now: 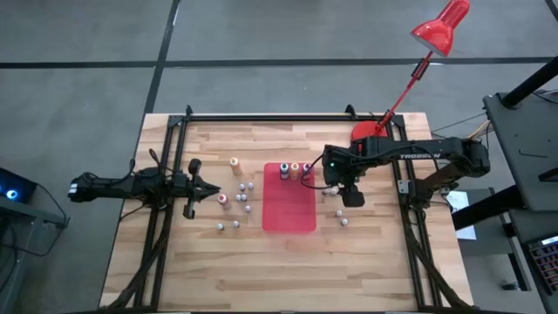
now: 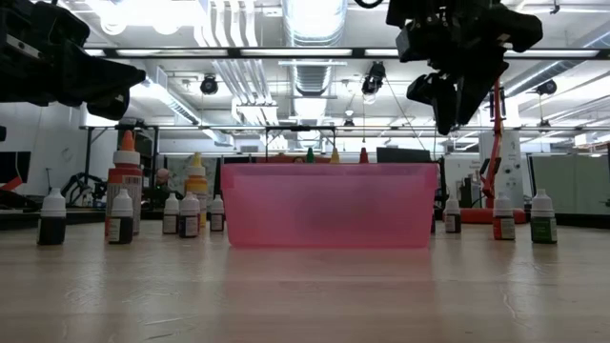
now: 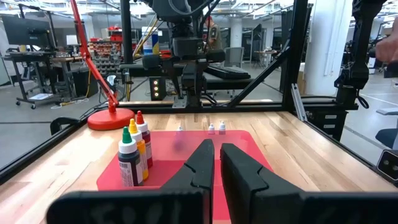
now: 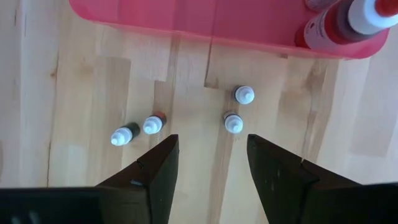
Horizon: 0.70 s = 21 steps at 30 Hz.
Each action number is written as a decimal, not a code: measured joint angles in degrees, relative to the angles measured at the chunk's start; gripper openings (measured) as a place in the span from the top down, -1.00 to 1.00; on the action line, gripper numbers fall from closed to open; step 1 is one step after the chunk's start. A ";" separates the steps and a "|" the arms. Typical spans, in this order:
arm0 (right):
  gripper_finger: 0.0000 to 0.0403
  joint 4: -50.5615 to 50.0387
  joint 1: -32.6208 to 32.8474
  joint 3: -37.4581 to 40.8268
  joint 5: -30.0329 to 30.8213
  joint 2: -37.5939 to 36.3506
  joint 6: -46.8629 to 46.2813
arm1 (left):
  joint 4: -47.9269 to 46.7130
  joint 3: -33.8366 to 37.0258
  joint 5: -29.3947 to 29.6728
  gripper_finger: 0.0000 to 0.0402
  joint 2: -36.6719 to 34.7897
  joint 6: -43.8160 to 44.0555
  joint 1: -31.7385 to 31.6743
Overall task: Pick & Place food coloring
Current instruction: Put the small food coloring bottle into the red bin
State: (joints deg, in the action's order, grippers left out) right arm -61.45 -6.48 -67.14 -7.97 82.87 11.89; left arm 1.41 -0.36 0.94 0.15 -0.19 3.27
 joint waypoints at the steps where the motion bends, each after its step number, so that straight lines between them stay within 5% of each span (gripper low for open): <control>1: 0.09 0.11 0.00 0.06 0.00 0.00 -0.18 | 0.00 0.00 0.01 0.99 0.01 -0.02 -0.01; 21: 0.09 4.14 -1.02 0.08 0.00 4.45 0.12 | 0.00 0.00 0.01 0.99 0.00 -0.02 -0.01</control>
State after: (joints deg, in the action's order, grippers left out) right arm -57.31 -7.50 -67.07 -7.97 87.32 12.01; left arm 1.41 -0.36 0.95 0.15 -0.20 3.26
